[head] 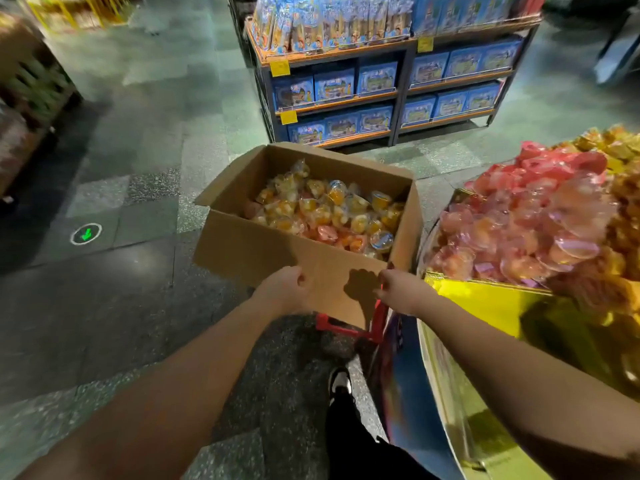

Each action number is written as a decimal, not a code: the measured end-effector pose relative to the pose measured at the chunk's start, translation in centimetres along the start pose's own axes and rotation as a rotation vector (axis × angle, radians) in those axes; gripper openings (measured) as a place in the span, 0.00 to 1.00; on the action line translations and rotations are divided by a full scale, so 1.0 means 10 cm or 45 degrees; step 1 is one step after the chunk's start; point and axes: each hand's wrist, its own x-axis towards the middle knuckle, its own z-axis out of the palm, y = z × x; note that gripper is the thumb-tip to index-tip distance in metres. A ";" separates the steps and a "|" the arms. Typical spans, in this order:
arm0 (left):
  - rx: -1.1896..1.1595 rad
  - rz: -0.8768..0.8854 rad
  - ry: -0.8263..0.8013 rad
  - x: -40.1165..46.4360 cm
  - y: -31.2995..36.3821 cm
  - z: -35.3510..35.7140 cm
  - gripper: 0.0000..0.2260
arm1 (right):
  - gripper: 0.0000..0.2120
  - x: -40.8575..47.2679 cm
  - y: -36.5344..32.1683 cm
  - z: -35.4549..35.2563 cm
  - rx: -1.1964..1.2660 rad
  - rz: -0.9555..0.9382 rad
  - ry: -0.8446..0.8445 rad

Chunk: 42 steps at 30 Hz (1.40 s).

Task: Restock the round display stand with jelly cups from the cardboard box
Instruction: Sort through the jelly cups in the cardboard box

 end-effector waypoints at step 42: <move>-0.332 -0.434 0.205 3.60 -0.77 -0.47 0.34 | 0.45 3.93 -0.02 -0.08 -0.084 0.212 -0.179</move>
